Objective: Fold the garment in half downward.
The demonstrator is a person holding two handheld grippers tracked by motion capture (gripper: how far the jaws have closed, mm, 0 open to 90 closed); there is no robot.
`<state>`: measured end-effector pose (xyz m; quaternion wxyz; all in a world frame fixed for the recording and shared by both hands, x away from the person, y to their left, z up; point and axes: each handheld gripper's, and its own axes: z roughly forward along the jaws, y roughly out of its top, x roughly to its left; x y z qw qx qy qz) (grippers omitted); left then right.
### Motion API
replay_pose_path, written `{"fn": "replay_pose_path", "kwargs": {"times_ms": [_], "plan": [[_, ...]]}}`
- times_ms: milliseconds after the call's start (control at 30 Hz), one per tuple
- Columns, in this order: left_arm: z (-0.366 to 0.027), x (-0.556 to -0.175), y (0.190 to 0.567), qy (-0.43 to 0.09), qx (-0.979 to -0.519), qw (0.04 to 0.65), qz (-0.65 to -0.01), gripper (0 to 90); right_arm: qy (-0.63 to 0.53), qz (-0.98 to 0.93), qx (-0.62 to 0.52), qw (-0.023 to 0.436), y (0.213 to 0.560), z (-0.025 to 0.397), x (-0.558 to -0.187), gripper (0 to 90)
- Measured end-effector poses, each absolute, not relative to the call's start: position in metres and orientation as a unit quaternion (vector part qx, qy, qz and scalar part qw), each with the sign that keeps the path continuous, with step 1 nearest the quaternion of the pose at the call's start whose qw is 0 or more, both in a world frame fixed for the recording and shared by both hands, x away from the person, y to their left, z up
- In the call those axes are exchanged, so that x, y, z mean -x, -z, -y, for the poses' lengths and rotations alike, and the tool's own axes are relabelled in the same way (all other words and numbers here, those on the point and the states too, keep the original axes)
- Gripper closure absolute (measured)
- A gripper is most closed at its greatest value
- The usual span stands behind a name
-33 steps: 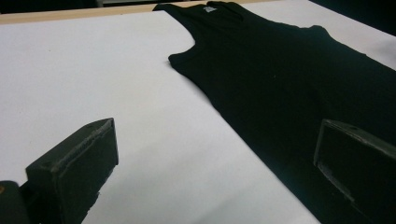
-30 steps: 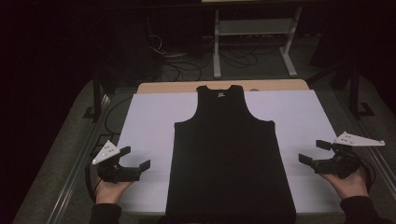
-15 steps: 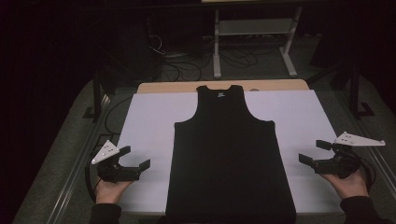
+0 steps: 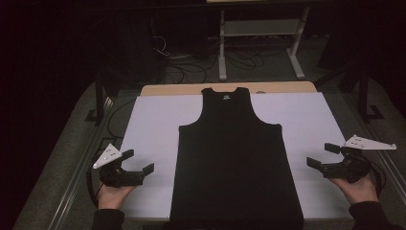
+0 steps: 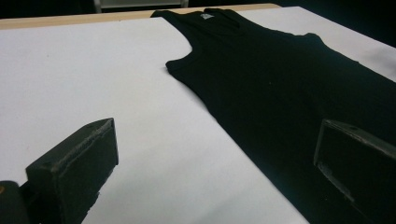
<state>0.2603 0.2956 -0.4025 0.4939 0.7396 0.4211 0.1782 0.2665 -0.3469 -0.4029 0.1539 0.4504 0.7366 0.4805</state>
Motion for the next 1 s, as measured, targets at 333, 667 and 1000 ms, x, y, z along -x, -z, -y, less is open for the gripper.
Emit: {"fn": "replay_pose_path", "kwargs": {"times_ms": [333, 667, 1000], "plan": [[-0.293, -0.264, 0.399, -0.181, -0.730, 0.505, -0.424, 0.0, -0.480, -0.737, -0.449, 0.155, 0.399, 0.345, -0.271, 0.0], [-0.283, -0.271, 0.385, -0.190, -0.745, 0.494, -0.406, 0.0, -0.468, -0.748, -0.443, 0.160, 0.388, 0.339, -0.280, 0.0], [-0.278, -0.280, 0.374, -0.192, -0.751, 0.490, -0.399, 0.0, -0.465, -0.754, -0.436, 0.156, 0.381, 0.336, -0.289, 0.0]]}}
